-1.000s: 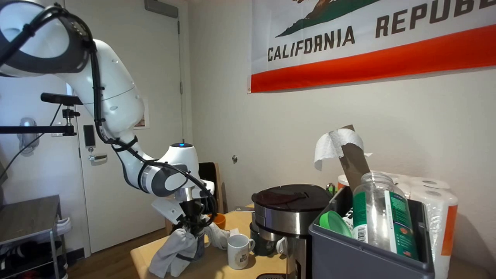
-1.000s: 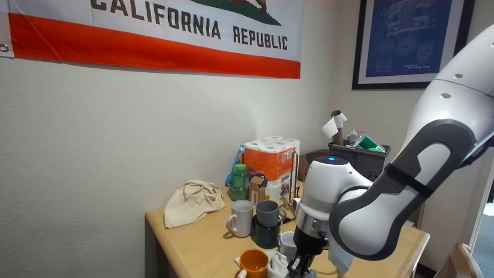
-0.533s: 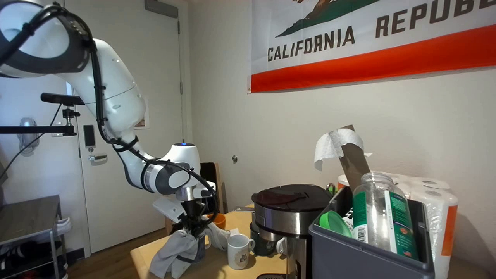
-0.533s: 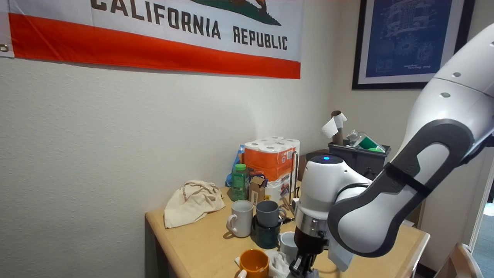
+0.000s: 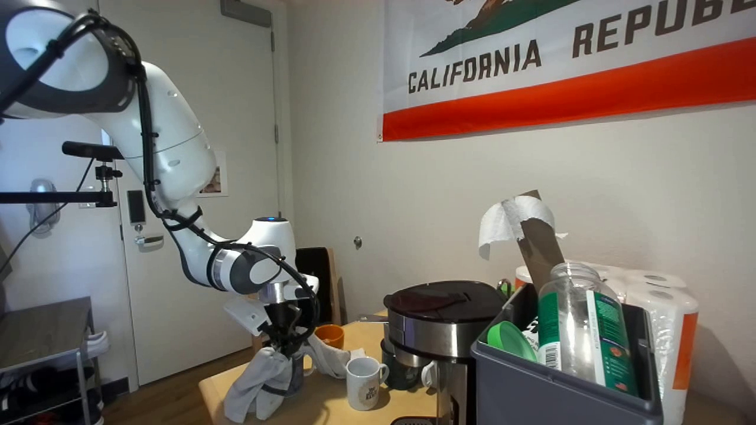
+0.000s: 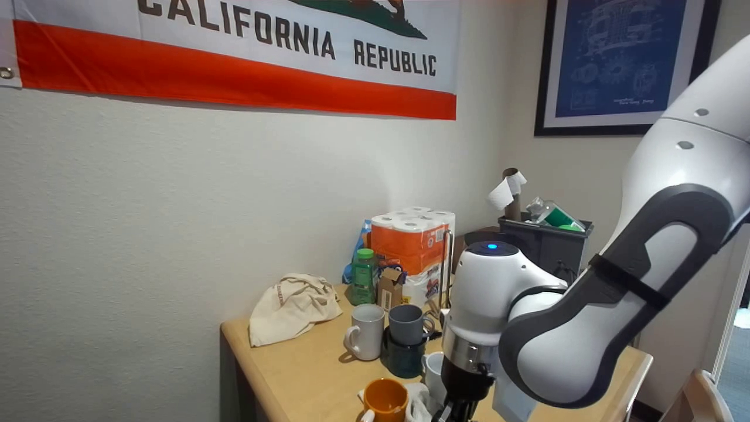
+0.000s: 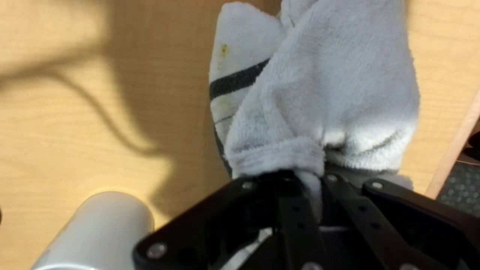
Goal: Open the lid of the coffee maker and close it, remove the cup from the coffee maker and clean it with the towel
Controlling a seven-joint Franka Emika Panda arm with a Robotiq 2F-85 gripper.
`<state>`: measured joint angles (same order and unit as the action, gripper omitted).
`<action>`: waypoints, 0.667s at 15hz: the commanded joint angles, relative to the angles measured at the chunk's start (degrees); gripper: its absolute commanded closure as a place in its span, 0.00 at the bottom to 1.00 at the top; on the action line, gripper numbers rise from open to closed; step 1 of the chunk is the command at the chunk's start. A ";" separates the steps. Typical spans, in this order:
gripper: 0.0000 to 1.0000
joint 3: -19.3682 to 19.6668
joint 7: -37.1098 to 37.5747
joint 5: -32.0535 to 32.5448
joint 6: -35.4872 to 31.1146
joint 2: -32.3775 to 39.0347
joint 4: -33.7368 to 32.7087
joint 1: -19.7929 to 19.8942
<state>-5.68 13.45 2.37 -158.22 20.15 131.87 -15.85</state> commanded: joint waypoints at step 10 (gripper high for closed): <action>0.96 7.43 12.28 13.29 -0.87 -0.68 0.50 -5.50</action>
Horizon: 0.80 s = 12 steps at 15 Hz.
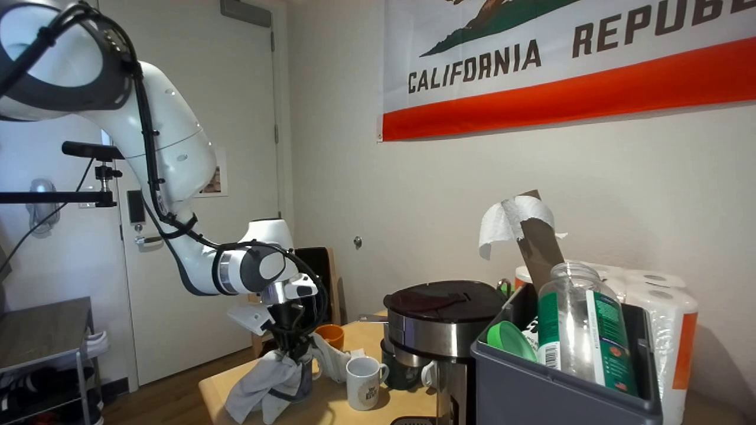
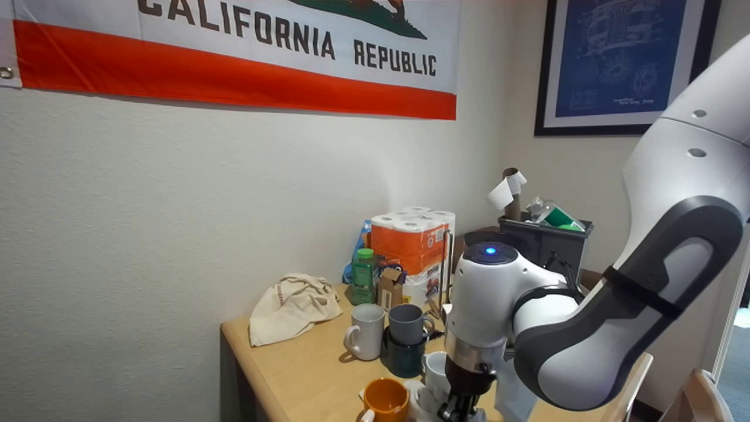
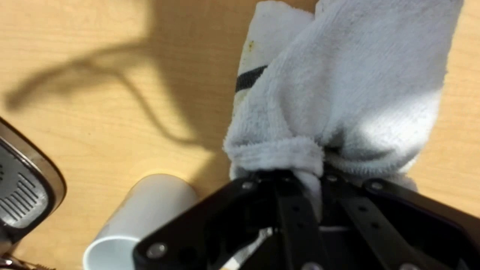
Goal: Open the lid of the coffee maker and close it, remove the cup from the coffee maker and clean it with the towel
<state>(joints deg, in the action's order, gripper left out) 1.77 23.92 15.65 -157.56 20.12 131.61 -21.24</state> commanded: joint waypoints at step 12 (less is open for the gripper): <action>0.97 1.46 3.02 0.91 2.22 -0.53 -0.47 -0.32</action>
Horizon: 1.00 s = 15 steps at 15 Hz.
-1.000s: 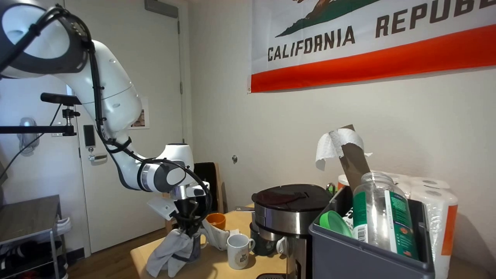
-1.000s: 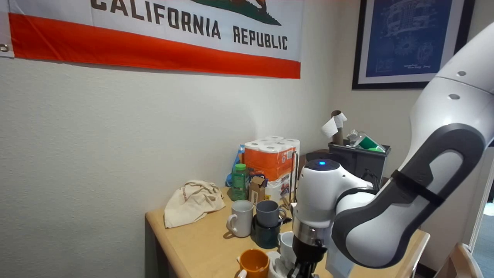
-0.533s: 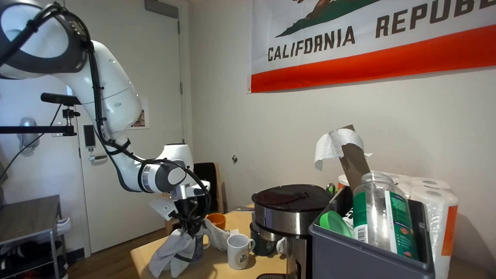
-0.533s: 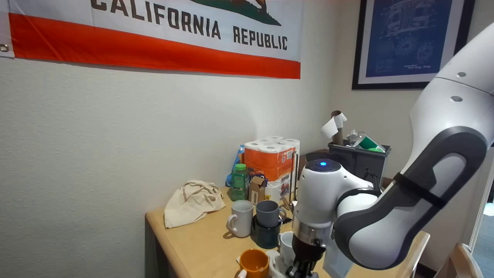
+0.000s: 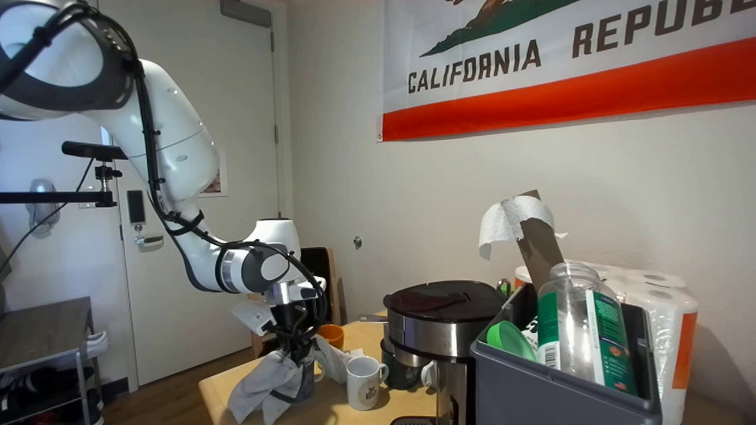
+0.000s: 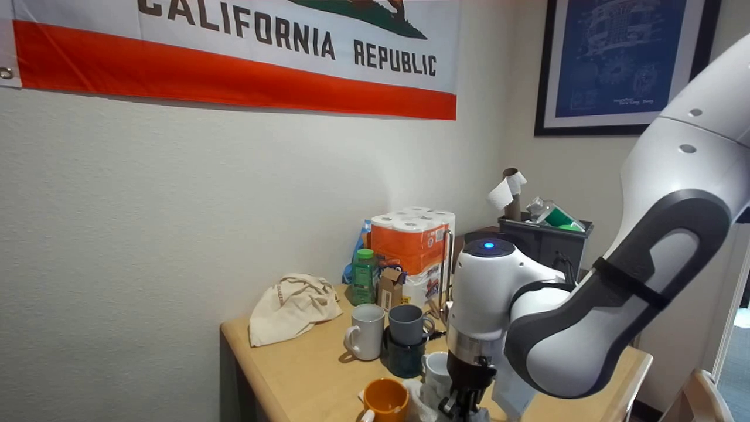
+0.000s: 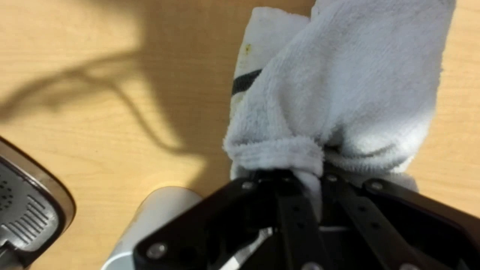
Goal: Open the lid of the coffee maker and close it, remove the cup from the coffee maker and clean it with the towel
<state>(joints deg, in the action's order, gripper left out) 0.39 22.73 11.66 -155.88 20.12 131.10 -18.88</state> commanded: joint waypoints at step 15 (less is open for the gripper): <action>0.96 -1.57 -0.29 -0.58 3.14 -0.20 -0.51 0.48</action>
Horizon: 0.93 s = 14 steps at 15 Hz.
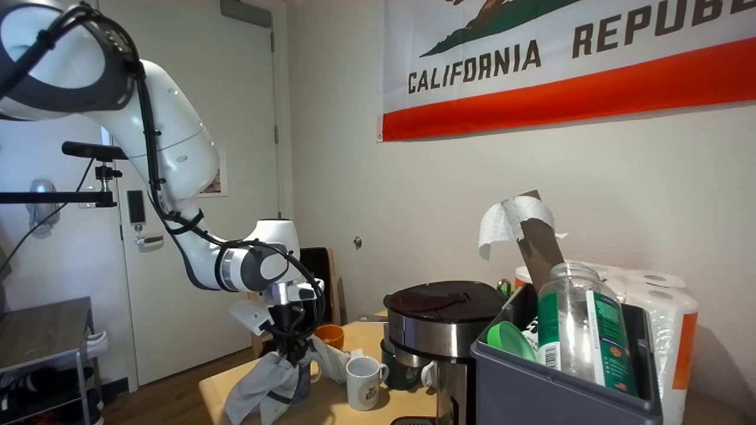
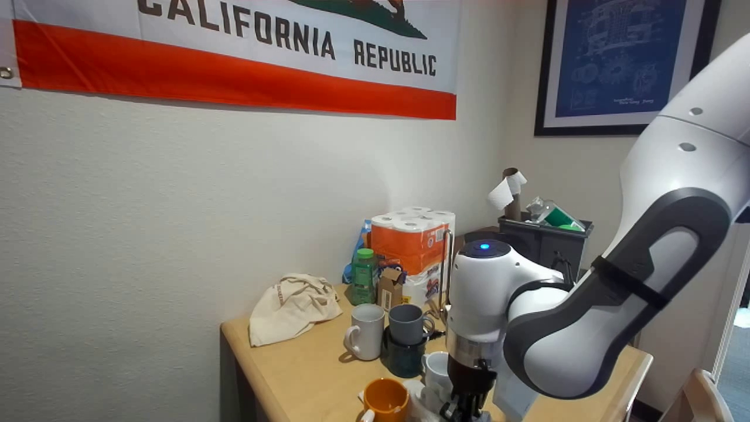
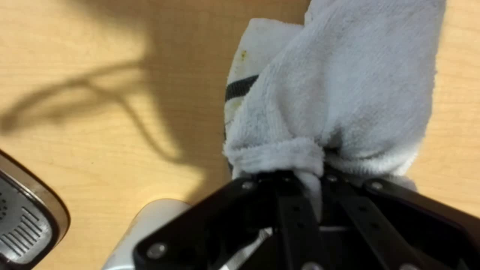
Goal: Open the lid of the coffee maker and close it, remove the cup from the coffee maker and clean it with the towel
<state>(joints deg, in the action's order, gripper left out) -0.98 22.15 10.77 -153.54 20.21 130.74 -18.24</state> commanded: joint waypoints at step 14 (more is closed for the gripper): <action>0.97 -9.30 -17.59 -22.56 11.37 -7.07 -3.63 10.06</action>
<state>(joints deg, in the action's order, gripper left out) -8.67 8.51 -7.81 -146.30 16.52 127.91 -10.64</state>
